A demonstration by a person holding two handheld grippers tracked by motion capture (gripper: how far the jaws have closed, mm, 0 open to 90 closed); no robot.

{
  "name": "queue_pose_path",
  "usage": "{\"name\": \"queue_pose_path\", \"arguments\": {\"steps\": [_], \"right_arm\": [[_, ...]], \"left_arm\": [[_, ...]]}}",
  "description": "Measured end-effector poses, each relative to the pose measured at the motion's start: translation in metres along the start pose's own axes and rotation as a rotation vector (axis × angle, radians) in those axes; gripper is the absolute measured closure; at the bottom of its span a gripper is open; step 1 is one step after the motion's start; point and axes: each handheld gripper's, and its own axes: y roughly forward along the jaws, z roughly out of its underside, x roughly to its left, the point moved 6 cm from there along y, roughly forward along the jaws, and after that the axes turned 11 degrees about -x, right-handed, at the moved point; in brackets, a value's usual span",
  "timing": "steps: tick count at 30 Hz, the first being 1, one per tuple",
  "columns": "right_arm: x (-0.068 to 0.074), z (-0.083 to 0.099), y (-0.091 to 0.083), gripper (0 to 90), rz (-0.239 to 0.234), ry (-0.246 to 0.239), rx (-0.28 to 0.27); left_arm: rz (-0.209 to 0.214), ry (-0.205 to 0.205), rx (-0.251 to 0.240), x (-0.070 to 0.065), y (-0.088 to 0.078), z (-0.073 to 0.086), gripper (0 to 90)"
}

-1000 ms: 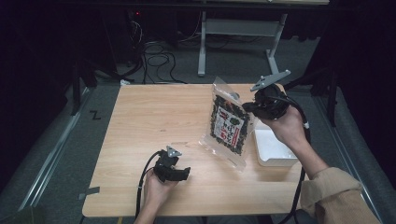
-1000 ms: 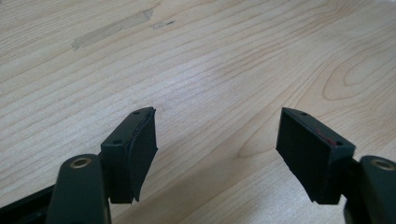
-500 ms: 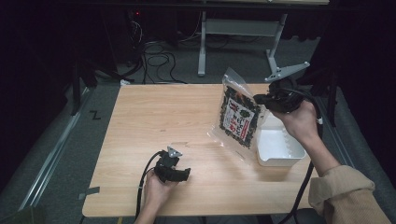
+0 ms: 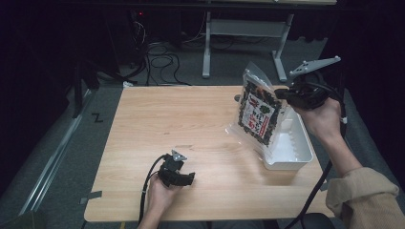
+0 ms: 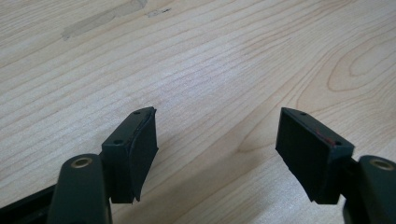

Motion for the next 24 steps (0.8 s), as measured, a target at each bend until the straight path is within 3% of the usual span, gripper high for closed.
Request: {"name": "queue_pose_path", "arguments": {"steps": [10,24], "right_arm": [[-0.021,0.006,-0.007,90.0,0.047,0.033,-0.011],[-0.041,0.014,-0.018,90.0,0.106,0.045,-0.028]], "left_arm": [[0.004,-0.005,0.001,-0.001,0.001,0.001,30.1],[0.011,-0.001,0.007,-0.002,0.001,0.001,30.4]]}}
